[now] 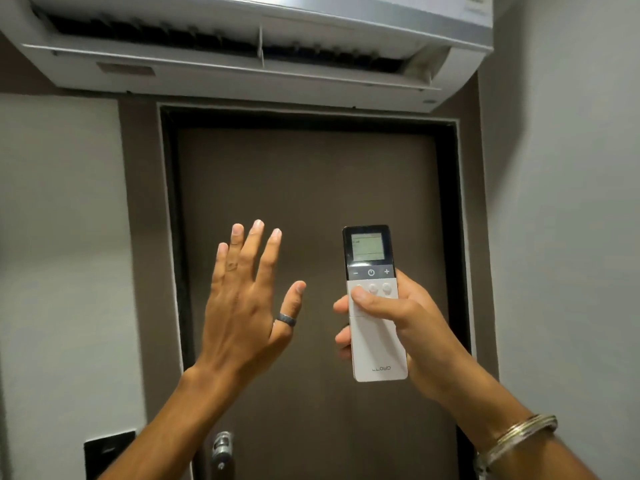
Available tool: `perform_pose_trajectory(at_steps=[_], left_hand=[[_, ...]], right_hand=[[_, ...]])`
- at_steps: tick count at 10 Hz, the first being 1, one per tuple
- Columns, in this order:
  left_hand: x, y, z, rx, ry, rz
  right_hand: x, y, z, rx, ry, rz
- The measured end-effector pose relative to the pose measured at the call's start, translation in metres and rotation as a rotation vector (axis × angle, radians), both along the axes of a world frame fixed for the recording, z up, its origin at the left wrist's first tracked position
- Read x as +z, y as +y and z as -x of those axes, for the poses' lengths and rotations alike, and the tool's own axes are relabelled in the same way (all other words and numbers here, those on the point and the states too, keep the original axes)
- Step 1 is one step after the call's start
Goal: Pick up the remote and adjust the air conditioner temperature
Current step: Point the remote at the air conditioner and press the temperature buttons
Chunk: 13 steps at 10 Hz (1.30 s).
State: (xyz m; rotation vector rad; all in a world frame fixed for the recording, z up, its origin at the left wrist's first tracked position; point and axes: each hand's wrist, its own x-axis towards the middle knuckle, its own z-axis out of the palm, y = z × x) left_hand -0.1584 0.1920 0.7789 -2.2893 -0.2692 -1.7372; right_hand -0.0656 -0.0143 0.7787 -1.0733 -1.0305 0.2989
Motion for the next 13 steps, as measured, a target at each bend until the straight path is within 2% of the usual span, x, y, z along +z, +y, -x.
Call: perform_pose_trajectory(at_steps=[3,13], left_hand=[[0.003,-0.003,-0.003,0.104,-0.058,-0.05],[0.01,-0.005,-0.019,0.083,-0.096,-0.054]], right_hand=[[0.01,-0.008,0.005,-0.009,0.004,-0.037],[0.016,0.001,-0.011,-0.042,-0.053,-0.049]])
